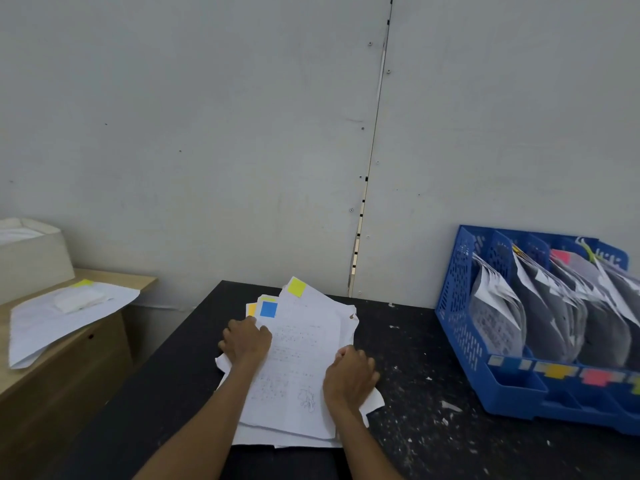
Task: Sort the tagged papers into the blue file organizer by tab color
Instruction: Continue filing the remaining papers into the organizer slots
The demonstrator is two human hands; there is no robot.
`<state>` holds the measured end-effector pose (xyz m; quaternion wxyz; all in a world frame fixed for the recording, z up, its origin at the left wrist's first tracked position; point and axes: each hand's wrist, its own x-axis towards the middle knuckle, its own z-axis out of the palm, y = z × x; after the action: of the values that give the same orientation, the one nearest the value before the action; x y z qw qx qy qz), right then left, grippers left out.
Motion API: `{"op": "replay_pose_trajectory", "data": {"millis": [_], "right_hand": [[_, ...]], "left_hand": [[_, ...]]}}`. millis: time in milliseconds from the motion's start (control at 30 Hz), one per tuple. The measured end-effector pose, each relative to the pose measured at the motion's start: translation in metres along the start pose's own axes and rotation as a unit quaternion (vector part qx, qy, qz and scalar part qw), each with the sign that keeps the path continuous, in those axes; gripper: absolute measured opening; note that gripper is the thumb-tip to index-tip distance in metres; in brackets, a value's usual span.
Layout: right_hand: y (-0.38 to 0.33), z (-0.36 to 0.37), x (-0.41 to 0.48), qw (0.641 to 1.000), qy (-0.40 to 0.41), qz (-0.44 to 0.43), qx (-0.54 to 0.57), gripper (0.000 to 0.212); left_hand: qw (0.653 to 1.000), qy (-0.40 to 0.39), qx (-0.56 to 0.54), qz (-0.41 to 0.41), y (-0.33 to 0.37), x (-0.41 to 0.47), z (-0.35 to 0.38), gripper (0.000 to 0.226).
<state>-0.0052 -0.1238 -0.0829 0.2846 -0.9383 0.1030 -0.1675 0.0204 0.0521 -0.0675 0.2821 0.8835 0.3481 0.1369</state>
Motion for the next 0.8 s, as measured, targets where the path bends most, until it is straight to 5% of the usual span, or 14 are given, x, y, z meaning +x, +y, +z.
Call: {"op": "replay_pose_trajectory", "data": {"millis": [300,633,800], "right_hand": [[0.001,0.004,0.004,1.000,0.008,-0.004,0.007,0.014],[0.002,0.007,0.007,0.999,0.018,0.008,0.045,0.009],[0.002,0.009,0.008,0.994,0.036,0.028,0.100,0.047]], "left_hand": [[0.999,-0.008,-0.045,0.002,0.009,0.016,0.000,0.039],[0.973,0.086,-0.197,0.079,0.008,0.014,0.005,0.003],[0.930,0.065,-0.328,0.152,0.017,0.003,-0.005,0.008]]}}
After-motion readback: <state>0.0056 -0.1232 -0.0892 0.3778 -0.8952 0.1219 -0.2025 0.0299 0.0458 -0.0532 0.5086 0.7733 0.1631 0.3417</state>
